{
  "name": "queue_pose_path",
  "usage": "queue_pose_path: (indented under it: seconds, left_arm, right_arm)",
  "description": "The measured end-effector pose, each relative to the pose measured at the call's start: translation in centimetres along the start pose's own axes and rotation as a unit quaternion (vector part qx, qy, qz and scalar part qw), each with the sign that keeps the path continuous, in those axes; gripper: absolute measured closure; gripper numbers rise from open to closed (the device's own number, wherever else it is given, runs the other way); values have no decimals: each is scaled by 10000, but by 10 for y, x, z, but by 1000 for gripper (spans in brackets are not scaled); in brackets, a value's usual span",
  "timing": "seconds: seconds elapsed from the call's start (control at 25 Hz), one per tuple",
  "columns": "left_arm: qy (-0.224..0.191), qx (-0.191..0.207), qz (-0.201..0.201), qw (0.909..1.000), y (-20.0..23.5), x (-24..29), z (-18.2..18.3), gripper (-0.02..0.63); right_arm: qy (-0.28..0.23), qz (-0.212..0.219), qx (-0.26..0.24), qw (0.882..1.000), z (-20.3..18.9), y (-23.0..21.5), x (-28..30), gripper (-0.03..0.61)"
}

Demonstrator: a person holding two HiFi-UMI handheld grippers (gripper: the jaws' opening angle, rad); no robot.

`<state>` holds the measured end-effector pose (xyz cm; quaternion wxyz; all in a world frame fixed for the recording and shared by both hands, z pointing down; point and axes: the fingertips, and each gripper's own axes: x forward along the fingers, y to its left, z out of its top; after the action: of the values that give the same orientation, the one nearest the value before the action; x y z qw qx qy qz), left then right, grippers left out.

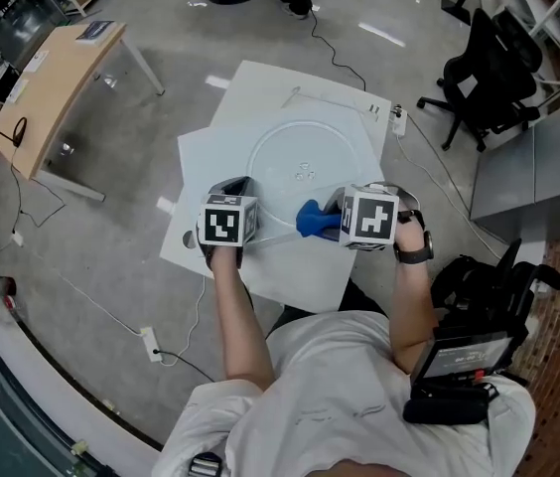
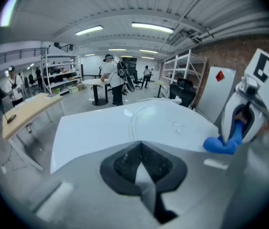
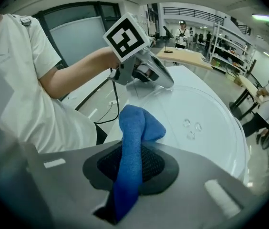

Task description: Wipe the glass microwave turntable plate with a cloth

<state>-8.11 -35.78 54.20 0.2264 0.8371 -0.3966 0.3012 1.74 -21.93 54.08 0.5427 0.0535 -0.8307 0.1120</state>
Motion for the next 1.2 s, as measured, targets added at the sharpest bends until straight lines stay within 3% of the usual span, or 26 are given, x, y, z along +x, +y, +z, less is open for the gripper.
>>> queue_pose_path:
  seconds: [0.2,0.52,0.84,1.0,1.2]
  left_arm:
    - [-361,-712,-500,9956,4,-19,3,611]
    - [-447,-763,-77,9961,23,-42,1,611]
    - [-416,-875,126,9952,33,-53,-6,611]
    - [-313,-885,71,9956,26,-51,-10,611]
    - [-195,-765,-265,9965,13,-49,-13,611]
  right_arm:
    - [-108,8,-506,9987,55,-1,11,515]
    - [-545,-436,-658,9954,101,-43,20,514]
    - [-1106,-1347,-84,9847,133,-123,25,514]
    - [-1040,-2108,278,9716,122,-172,18,514]
    - [-914,-2515,826,9600,85,-208,0,514]
